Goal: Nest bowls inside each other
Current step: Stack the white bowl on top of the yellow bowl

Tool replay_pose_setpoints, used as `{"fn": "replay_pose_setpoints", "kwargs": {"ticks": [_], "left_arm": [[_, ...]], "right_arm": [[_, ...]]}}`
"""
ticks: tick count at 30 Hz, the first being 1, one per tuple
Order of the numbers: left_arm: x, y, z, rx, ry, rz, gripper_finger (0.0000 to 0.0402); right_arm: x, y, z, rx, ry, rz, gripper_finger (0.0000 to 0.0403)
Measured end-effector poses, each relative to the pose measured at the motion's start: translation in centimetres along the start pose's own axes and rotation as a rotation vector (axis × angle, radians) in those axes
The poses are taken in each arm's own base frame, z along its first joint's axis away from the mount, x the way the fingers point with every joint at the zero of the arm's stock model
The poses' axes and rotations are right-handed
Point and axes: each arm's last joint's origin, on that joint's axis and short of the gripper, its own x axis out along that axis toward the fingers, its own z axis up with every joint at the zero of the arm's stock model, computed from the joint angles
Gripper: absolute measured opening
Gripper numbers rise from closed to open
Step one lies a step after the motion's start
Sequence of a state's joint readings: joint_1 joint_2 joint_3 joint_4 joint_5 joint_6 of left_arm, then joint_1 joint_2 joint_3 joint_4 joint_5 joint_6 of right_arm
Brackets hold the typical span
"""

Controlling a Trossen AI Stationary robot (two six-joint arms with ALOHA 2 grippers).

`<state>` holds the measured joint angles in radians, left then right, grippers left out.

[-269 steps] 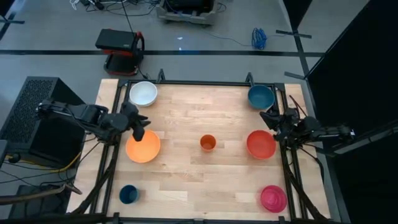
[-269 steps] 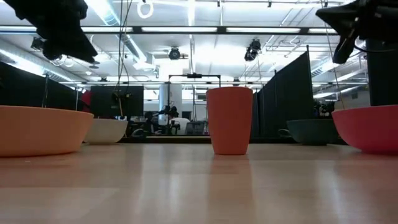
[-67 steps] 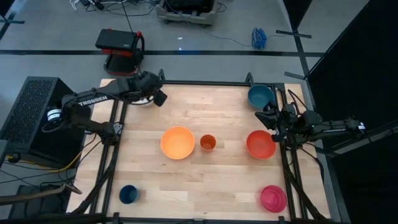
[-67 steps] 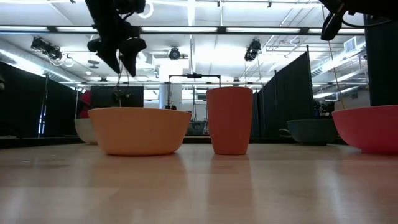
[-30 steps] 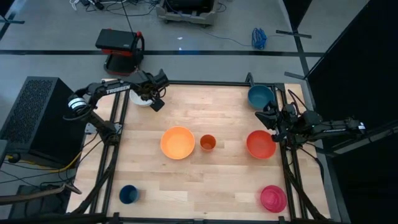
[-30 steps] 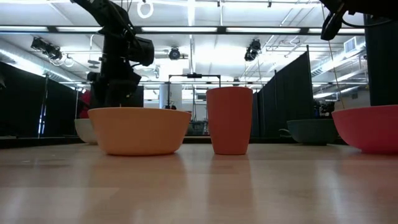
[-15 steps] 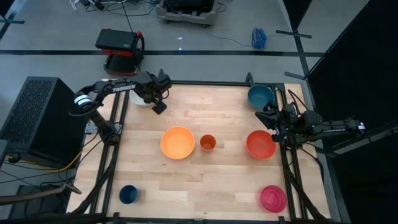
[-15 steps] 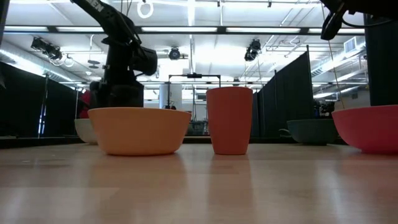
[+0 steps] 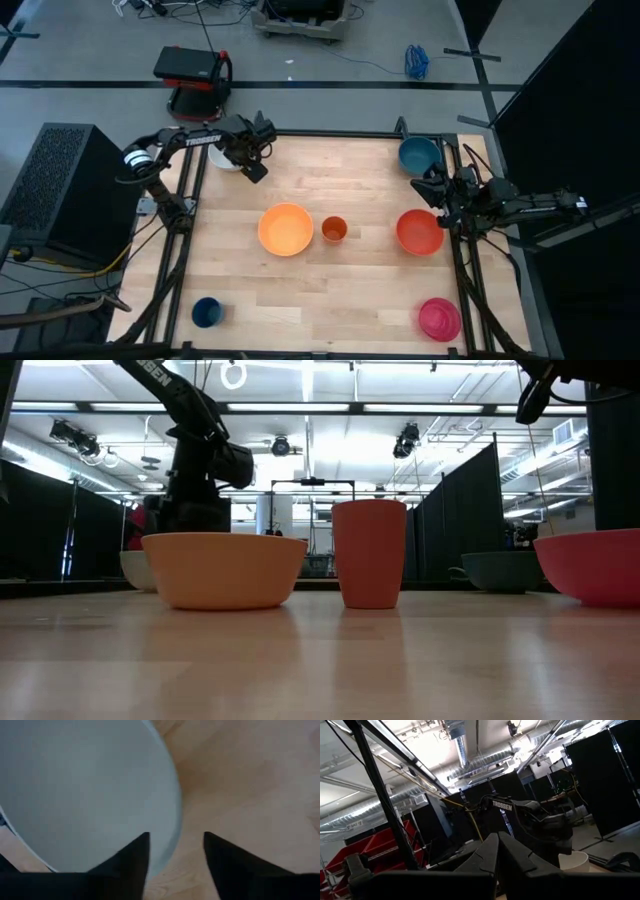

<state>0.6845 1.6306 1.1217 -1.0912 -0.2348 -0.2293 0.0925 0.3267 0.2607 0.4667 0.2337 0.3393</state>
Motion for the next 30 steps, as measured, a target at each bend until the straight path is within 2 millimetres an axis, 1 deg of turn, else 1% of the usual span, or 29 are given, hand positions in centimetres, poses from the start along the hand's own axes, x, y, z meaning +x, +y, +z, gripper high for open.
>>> {"fn": "replay_pose_setpoints", "kwargs": {"ticks": [4, 7, 25, 28, 30], "left_arm": [[0.1, 0.6, 0.1, -0.022, 0.005, 0.001, 0.0071], [0.2, 0.8, 0.2, -0.031, 0.007, 0.000, 0.0026], [0.1, 0.5, 0.1, -0.001, 0.007, -0.020, 0.0001], [-0.7, 0.0, -0.1, 0.032, 0.033, -0.014, 0.0001], [-1.9, -0.4, 0.0, 0.051, 0.022, -0.015, 0.0000]], "right_arm": [[0.0, 0.0, 0.0, 0.000, 0.000, 0.000, 0.0000], [0.0, 0.0, 0.0, 0.000, 0.000, 0.000, 0.0000], [0.0, 0.0, 0.0, -0.002, 0.000, 0.000, 0.0000], [0.0, 0.0, 0.0, -0.003, 0.000, 0.000, 0.0000], [0.0, 0.0, 0.0, -0.003, 0.000, 0.000, 0.0000]]}}
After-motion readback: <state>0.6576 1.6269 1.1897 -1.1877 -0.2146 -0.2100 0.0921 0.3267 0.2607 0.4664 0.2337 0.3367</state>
